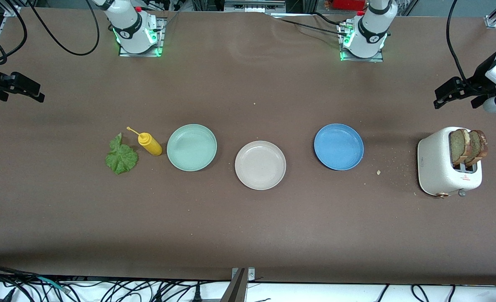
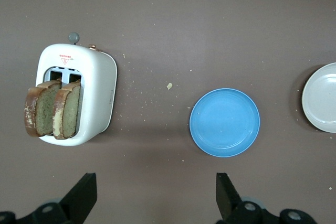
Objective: Make sandwich in beige plate with both arms
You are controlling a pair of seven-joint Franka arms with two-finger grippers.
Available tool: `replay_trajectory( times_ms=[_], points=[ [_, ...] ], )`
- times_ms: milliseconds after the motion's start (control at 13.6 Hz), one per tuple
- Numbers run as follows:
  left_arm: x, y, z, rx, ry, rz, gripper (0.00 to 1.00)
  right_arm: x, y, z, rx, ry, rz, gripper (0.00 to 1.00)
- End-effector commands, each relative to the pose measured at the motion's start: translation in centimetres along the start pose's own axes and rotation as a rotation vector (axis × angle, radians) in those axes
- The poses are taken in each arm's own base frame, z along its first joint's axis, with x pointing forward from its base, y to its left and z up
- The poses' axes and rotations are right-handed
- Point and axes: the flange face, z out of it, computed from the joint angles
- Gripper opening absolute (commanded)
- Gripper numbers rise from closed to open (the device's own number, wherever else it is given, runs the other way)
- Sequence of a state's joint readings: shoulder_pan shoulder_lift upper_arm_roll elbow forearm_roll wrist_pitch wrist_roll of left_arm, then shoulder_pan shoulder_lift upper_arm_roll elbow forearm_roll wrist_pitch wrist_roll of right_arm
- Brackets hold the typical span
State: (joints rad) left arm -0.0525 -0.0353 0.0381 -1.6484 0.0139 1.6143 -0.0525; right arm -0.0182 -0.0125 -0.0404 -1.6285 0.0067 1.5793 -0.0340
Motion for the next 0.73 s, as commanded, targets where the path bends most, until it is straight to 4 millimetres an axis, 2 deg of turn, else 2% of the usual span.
replay_trajectory(
  times_ms=[0, 661],
  points=[
    [0.23, -0.23, -0.49, -0.02, 0.009, 0.017, 1.0, -0.2, -0.2, -0.67, 0.016, -0.001, -0.002, 1.0],
    [0.26, -0.25, -0.52, -0.019, 0.012, 0.017, 1.0, -0.19, -0.37, -0.67, 0.016, -0.001, 0.0, 1.0]
  ],
)
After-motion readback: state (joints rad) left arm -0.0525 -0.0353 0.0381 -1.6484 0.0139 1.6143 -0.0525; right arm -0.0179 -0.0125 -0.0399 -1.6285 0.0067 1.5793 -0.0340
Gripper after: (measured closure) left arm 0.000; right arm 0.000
